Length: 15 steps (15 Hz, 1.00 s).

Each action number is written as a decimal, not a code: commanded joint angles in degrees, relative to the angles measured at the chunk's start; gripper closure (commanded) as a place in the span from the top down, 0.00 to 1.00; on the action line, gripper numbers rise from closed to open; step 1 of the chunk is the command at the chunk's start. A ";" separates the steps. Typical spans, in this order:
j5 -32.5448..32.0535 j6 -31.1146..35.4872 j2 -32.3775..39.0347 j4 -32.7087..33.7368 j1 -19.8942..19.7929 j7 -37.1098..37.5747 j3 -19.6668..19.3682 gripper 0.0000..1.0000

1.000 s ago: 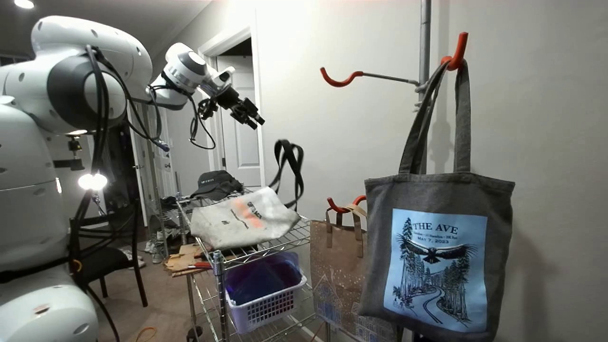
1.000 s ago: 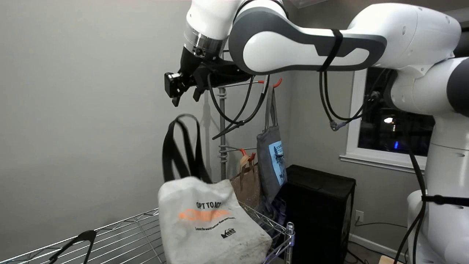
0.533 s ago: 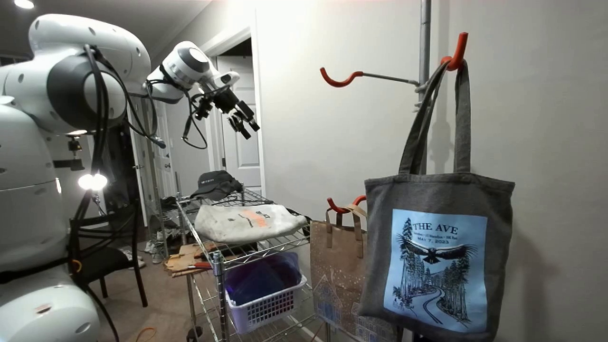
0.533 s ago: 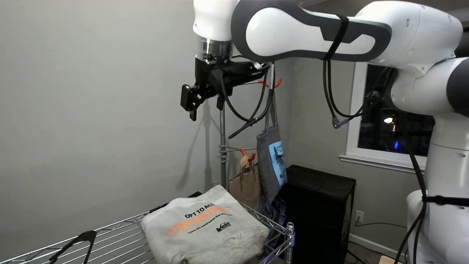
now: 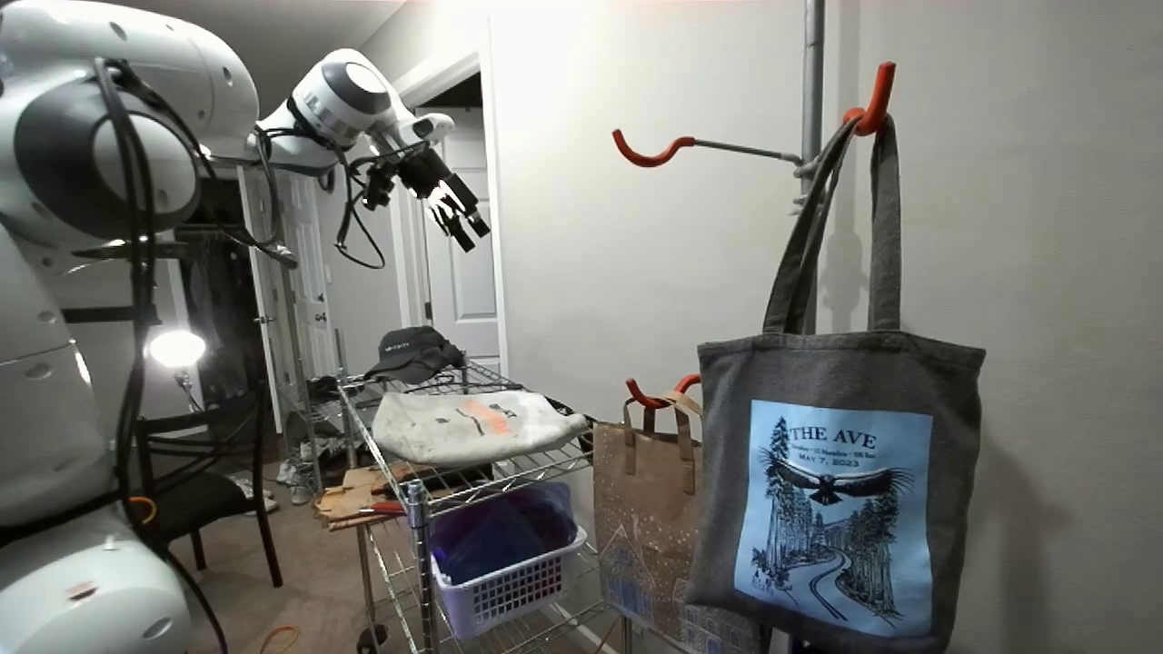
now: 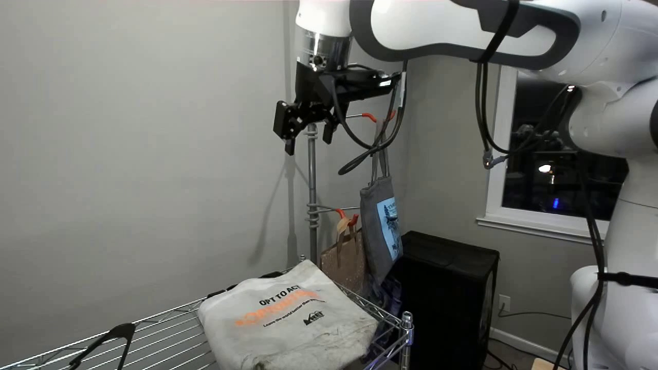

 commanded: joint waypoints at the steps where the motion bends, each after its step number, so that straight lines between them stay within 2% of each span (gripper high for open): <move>1: 3.36 3.55 -11.69 -12.83 -2.41 -1.30 -5.47 1.00; 2: 3.88 2.98 -13.34 -14.30 -4.62 -1.33 -5.43 1.00; 4: 4.43 3.18 -17.53 -18.87 -7.26 -0.55 -7.94 1.00; 9: 6.76 6.85 -25.38 -27.36 -15.66 -0.99 -16.21 1.00; 12: 6.39 11.07 -27.23 -30.68 -21.67 -1.33 -21.75 1.00; 15: 6.56 17.18 -25.82 -31.20 -26.82 -2.30 -26.36 1.00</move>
